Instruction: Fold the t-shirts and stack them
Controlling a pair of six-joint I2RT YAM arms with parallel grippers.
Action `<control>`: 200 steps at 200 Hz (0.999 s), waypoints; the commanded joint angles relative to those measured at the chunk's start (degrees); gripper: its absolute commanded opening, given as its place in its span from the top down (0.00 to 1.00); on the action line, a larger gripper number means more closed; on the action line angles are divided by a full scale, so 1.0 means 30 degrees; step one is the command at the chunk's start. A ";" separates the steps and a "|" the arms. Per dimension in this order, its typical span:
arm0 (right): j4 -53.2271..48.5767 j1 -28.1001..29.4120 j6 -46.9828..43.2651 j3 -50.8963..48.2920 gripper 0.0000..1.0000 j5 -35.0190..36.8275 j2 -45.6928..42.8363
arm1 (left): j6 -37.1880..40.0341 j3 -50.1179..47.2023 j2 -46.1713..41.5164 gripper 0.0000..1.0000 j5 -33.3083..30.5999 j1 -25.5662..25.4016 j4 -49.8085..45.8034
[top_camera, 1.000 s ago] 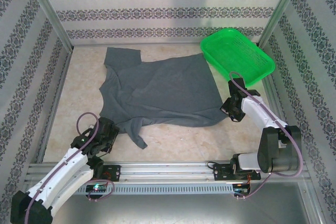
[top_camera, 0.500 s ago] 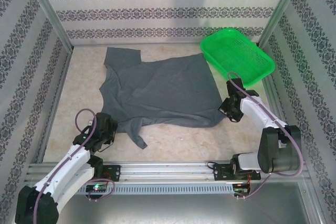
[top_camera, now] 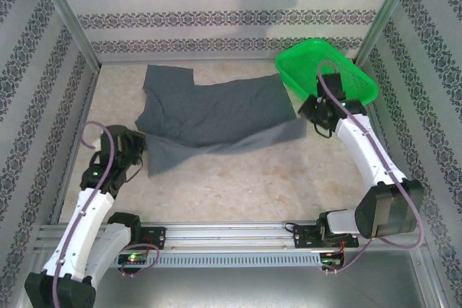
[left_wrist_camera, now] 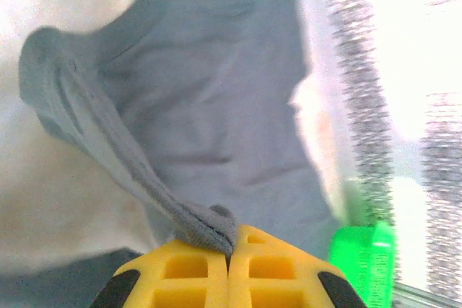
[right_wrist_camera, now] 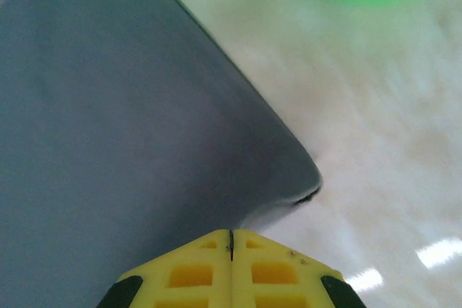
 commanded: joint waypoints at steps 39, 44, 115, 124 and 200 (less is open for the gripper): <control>0.1036 0.0955 -0.1107 0.0811 1.00 0.1646 -0.5196 | 0.6465 0.4916 -0.3994 1.00 -0.3858 0.0311 -0.6229; 0.1100 0.0992 -0.1083 0.0577 1.00 0.1720 -0.5799 | 0.6922 0.5442 -0.4342 1.00 -0.4100 0.0319 -0.6669; 0.3847 0.1570 0.0625 0.1922 1.00 -0.1067 -0.3876 | 0.7454 0.7511 0.0765 1.00 -0.1944 0.0700 -0.3113; 0.4489 0.1661 0.0753 0.2591 1.00 -0.1464 -0.2424 | 0.7082 0.7601 0.2275 1.00 -0.0845 0.1365 -0.1826; 0.4963 0.1176 0.0887 1.4925 1.00 -0.3564 0.8372 | 0.8586 1.5998 1.1621 1.00 0.3636 0.6541 0.0897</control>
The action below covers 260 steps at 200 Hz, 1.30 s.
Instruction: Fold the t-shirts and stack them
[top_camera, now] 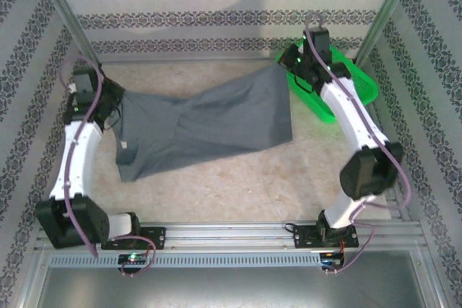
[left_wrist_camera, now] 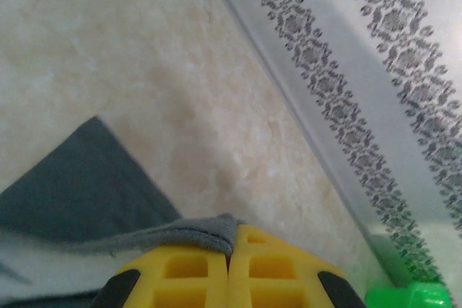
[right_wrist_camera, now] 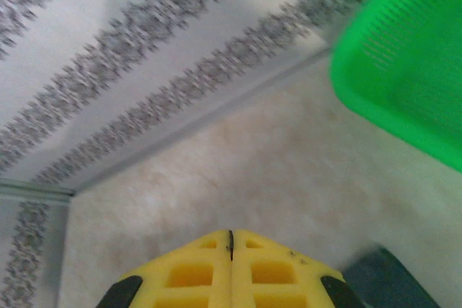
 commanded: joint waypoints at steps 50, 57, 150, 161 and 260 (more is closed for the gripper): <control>-0.0302 -0.1150 0.0257 1.0337 1.00 -0.0739 0.0834 | 0.3139 1.4341 0.1651 1.00 0.0392 0.1351 -0.1681; -0.0317 -0.1332 0.0303 1.0235 1.00 -0.0770 0.0428 | 0.3324 1.5067 0.1524 1.00 0.0243 0.1351 -0.2081; -0.0277 -0.0795 0.1264 -0.8880 1.00 0.1352 -0.8173 | 0.0919 -0.2156 -0.6566 1.00 -0.0500 0.1102 -0.3315; -0.0312 -0.0692 0.1476 -1.1545 1.00 0.2125 -0.8711 | 0.0541 -0.5127 -0.7513 1.00 -0.0332 0.0889 -0.2922; -0.3135 -0.1982 0.1096 -1.4697 0.65 0.2774 -0.6057 | -0.1693 -1.2765 -1.0448 0.53 0.1392 0.0707 -0.5824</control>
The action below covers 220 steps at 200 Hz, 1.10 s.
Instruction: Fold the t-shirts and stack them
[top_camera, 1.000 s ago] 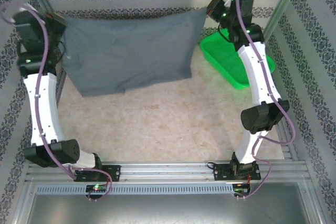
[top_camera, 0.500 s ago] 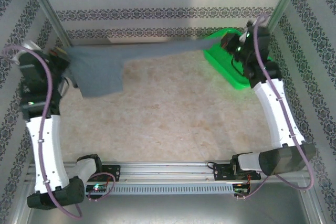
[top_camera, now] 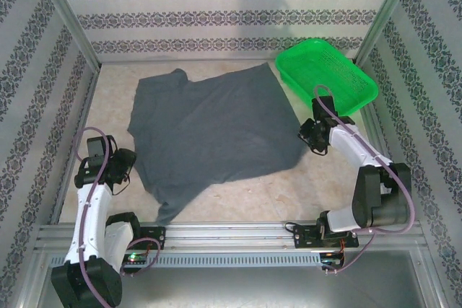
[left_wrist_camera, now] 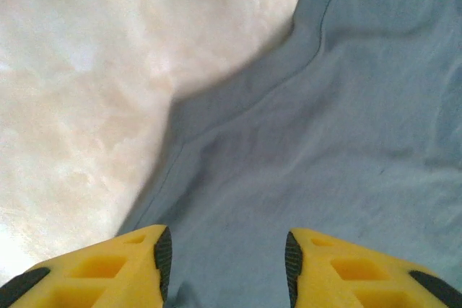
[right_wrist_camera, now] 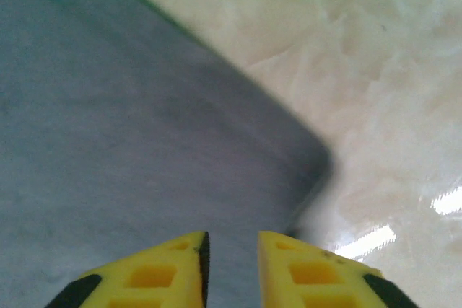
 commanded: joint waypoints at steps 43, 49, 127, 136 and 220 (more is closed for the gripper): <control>-0.1174 0.2018 -0.1898 0.1272 0.67 0.1497 -0.0242 | -0.0372 0.0578 0.1499 0.55 0.1027 -0.0764 0.0265; -0.1035 0.2327 -0.2095 0.1185 0.69 0.1370 -0.0021 | -0.0533 0.0542 0.2215 0.55 0.1134 -0.1120 0.1069; -0.0061 0.4165 -0.1570 0.1758 0.73 -0.0982 0.5325 | -0.1652 0.0922 1.1191 0.72 0.0594 -0.2848 0.7733; -0.0320 0.4231 -0.1490 0.2209 0.73 -0.1231 0.6090 | -0.1723 0.1119 1.2078 0.72 0.0569 -0.2820 0.8128; -0.2358 0.5383 -0.0256 0.8593 0.72 -0.2608 1.2025 | -0.1284 0.6046 1.9832 0.75 0.1300 0.1016 0.9316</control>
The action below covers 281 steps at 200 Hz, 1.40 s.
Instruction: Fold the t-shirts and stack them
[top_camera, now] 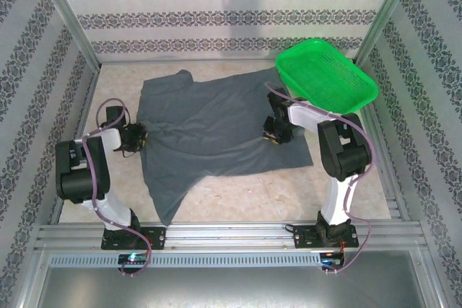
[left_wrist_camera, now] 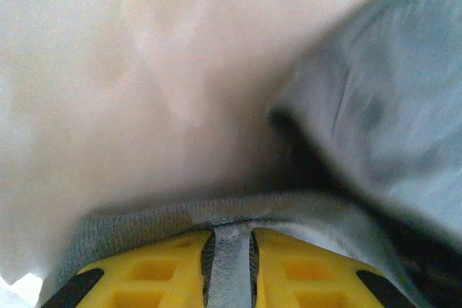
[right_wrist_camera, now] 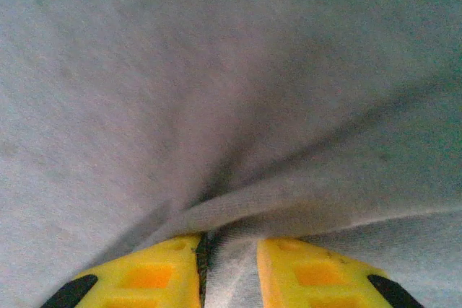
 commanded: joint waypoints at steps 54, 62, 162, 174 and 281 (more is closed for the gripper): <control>-0.2179 0.0307 0.1492 0.6732 0.70 -0.1076 0.4846 | 0.3082 0.6895 0.5179 0.63 -0.0710 0.2435 -0.2991; -0.2170 0.0341 0.1132 0.7133 0.69 -0.1127 0.4710 | 0.3460 0.7141 0.4806 0.60 -0.0773 0.2397 -0.3147; -0.0218 -0.0376 -0.0034 -0.1013 0.59 -0.0253 -0.5167 | 0.0647 -0.3680 -1.0795 0.58 -0.5191 -0.3810 -1.1635; 0.0173 -0.0629 0.0229 -0.2546 0.59 -0.0490 -0.6243 | -0.0598 -0.4976 -1.2699 0.59 -0.5280 -0.5433 -1.3030; 0.1417 -0.2039 0.0079 -0.6839 0.56 -0.1657 -0.9497 | -0.1358 -0.7952 -1.4939 0.50 -0.5577 -0.9014 -1.4600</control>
